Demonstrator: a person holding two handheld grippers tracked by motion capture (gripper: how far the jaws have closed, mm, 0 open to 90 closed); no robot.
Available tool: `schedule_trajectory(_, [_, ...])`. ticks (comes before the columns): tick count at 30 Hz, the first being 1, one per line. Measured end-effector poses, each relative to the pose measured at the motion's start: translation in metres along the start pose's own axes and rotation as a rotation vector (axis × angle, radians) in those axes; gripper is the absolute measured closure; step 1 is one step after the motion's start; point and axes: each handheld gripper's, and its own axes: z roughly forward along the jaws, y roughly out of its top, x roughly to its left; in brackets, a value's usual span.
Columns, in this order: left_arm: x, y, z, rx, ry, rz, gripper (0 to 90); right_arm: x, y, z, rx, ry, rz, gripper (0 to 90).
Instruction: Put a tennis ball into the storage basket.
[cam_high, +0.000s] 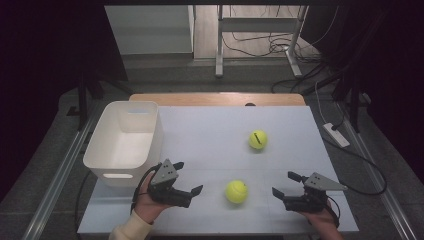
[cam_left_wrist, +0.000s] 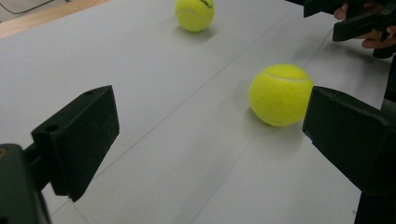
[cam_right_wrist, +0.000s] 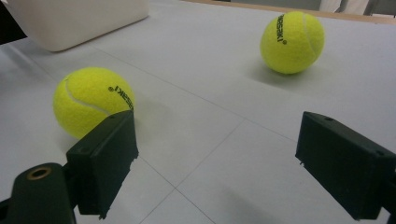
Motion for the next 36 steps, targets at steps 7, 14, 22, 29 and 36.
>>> schedule_trajectory(7, [-0.004,0.006,0.005,0.007,0.004,0.023,4.8,0.0,0.0,0.0,0.0,0.001,-0.001,12.4])
schedule_trajectory(14, [-0.004,0.01,0.009,0.009,-0.014,0.016,4.8,0.0,0.0,0.0,-0.001,-0.005,-0.002,12.4])
schedule_trajectory(22, [-0.009,0.019,0.016,0.016,-0.046,0.028,4.7,-0.001,0.0,0.0,0.0,-0.008,-0.003,12.4])
schedule_trajectory(29, [-0.013,0.025,0.022,0.017,-0.071,0.037,4.6,-0.001,0.0,0.001,0.003,-0.013,-0.004,12.3])
schedule_trajectory(36, [-0.017,0.03,0.028,0.023,-0.096,0.044,4.7,-0.001,-0.001,0.001,0.003,-0.013,-0.004,12.3])
